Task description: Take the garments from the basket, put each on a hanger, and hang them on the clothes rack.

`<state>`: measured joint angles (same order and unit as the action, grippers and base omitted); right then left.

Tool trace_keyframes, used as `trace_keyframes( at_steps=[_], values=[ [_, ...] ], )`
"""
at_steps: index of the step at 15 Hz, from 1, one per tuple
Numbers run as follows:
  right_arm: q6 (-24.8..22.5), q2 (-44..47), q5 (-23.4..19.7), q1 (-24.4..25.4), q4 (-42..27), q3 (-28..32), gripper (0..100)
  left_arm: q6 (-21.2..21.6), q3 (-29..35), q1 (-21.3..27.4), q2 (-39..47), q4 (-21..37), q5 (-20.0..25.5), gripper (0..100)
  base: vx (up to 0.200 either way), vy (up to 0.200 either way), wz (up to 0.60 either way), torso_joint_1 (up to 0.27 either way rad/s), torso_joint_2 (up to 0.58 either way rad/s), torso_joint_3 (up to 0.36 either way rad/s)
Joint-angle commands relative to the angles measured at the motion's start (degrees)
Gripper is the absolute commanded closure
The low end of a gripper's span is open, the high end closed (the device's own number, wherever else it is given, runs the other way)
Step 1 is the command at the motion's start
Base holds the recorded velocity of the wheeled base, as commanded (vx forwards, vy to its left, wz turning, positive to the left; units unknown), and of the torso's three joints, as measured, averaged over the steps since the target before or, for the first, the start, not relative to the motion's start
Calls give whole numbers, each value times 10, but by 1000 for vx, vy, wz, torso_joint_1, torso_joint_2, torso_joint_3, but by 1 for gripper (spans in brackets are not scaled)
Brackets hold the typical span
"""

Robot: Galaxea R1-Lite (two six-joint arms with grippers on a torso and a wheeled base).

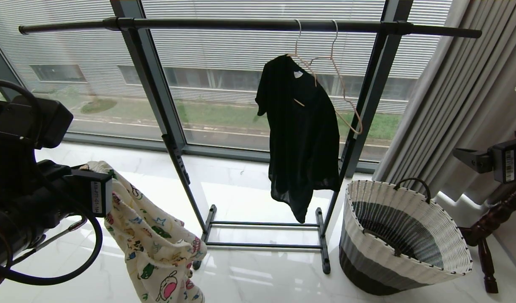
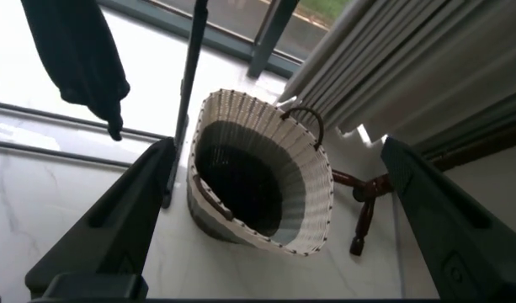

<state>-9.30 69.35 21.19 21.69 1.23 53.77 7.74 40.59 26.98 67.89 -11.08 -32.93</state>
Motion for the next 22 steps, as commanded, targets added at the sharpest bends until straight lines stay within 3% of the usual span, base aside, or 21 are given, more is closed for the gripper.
trace_keyframes(
  at_steps=[1, 5, 8, 13, 22],
  values=[
    [-7, 2, -18, 0, 10, -2, 0, 0, 0, 0, 1, 0, 0, 100, 0, 0, 0, 90, -207, -115],
    [-38, 12, -117, 0, 63, 2, 0, 1, 2, 0, -6, 0, 0, 100, 0, 0, 0, 23, -44, -24],
    [-39, 24, -156, 0, 75, 24, 0, 1, 1, 2, -14, 0, 0, 100, 67, 0, 0, 2, 1, 1],
    [-38, 47, -162, 3, 74, 62, 0, 0, 0, 2, -18, 0, 0, 100, 200, 0, 0, 4, -1, 2],
    [-36, 54, -162, 37, 73, 63, 0, -1, -14, 3, -27, 0, 0, 100, 200, 0, 0, 4, 1, -1]
  ],
)
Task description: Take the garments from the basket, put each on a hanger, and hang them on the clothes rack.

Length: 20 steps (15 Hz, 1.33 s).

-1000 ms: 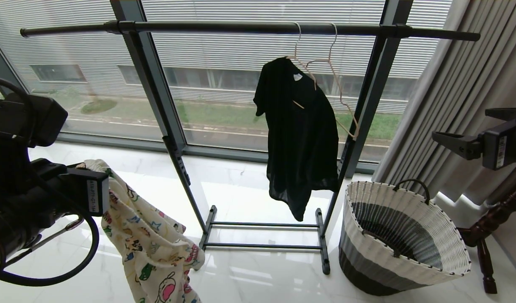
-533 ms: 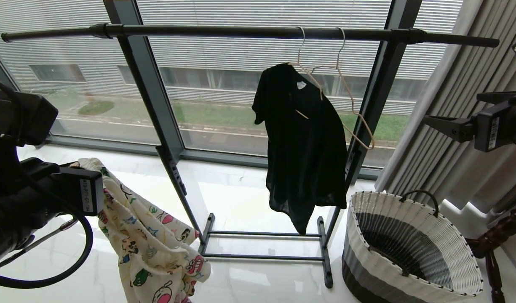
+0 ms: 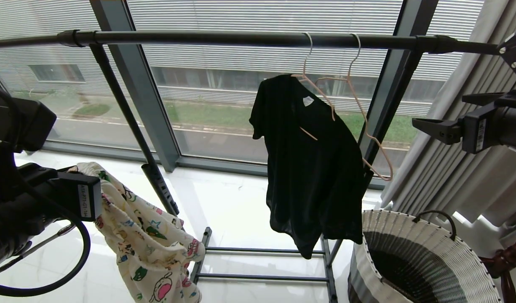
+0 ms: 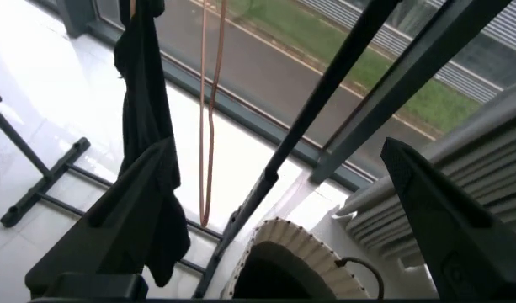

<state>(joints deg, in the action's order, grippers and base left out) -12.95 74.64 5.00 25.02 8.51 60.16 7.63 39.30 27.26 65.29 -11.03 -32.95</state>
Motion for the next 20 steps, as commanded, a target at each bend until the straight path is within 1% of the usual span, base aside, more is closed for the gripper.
trace_keyframes(
  at_steps=[1, 5, 10, 12, 16, 18, 20],
  values=[
    [1, 4, 0, 9, 0, 0, 0, 0, -2, 0, -2, 0, 0, 100, 0, 0, 0, 0, 0, 0],
    [13, 14, 1, 35, 0, -2, 0, 1, -1, 0, -3, 0, 0, 100, 0, 0, 0, 0, 0, 0],
    [23, 43, 1, 38, 2, 0, 0, 2, -1, 0, -3, 0, 0, 100, 0, 0, 0, 0, 0, 0],
    [24, 49, 0, 38, 3, 1, 0, 2, -1, 0, -3, 0, 1, 100, 0, 200, 0, 7, 2, 5],
    [34, 55, 1, 37, 4, 0, 0, 9, -2, 0, -2, 0, 1, 100, 200, 200, 0, -2, 2, 1],
    [37, 55, 4, 35, 4, 0, 0, 10, -3, 0, -1, 0, 1, 100, 200, 0, 0, 2, 0, 0],
    [41, 53, 5, 24, 4, 0, 0, 11, -3, 0, -1, 0, 1, 100, 0, 0, 0, 0, 0, 0]
  ],
)
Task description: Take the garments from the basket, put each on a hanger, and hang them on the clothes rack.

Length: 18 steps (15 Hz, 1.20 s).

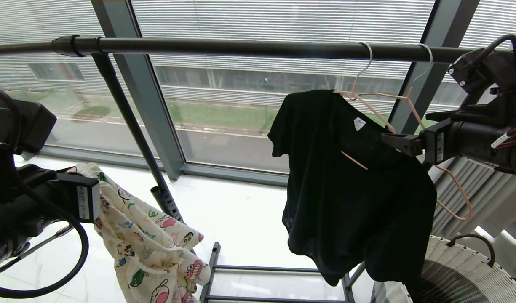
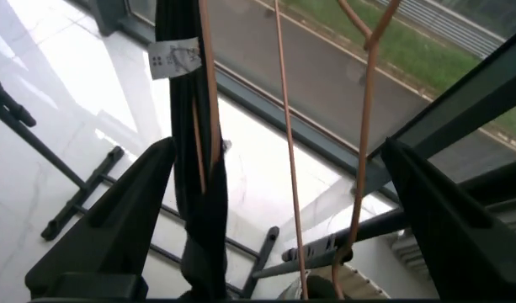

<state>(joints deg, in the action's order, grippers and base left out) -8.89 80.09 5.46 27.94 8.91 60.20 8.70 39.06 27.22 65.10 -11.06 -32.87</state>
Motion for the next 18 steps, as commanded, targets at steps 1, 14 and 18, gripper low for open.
trace_keyframes(
  at_steps=[1, 14, 18],
  values=[
    [0, -3, 1, -13, 1, -1, 0, 1, 0, 0, 1, 0, 0, 100, 0, 0, 0, 0, 0, 0],
    [51, -55, -41, -105, 0, 0, 0, 6, -15, 9, -11, 0, 0, 100, 0, 0, 0, 0, 0, 0],
    [46, -31, -49, -119, -14, -12, 0, 6, -15, 14, -14, 0, 0, 100, 0, 0, 0, 0, 0, 0]
  ],
)
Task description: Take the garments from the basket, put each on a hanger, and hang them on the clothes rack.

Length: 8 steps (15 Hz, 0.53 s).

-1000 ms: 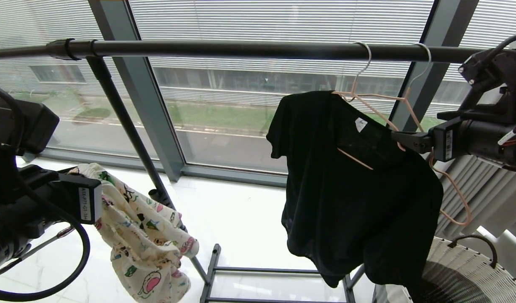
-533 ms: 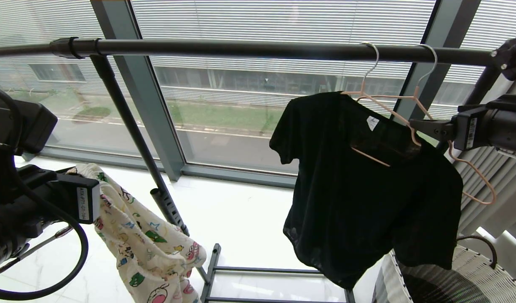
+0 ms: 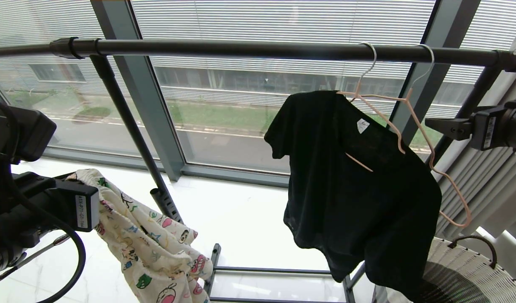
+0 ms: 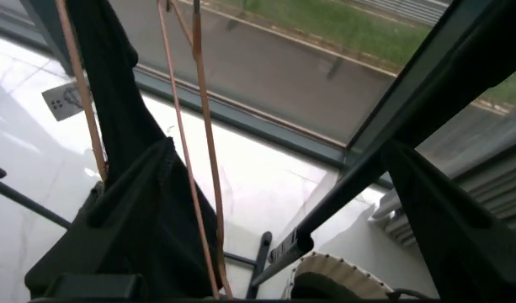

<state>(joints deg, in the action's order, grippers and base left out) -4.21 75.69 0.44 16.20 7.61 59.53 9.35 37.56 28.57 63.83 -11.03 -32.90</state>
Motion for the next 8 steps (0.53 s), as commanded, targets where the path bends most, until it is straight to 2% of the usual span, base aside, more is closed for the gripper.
trace_keyframes(
  at_steps=[1, 8],
  values=[
    [-1, 22, 1, -2, -1, -9, 0, 1, 0, 1, -1, 0, -1, 100, 0, 0, 0, 0, 0, 0],
    [-10, 74, 14, -2, -1, -11, 0, 1, -1, 1, -4, 0, -1, 100, 0, 0, 0, 0, 0, 0]
  ],
)
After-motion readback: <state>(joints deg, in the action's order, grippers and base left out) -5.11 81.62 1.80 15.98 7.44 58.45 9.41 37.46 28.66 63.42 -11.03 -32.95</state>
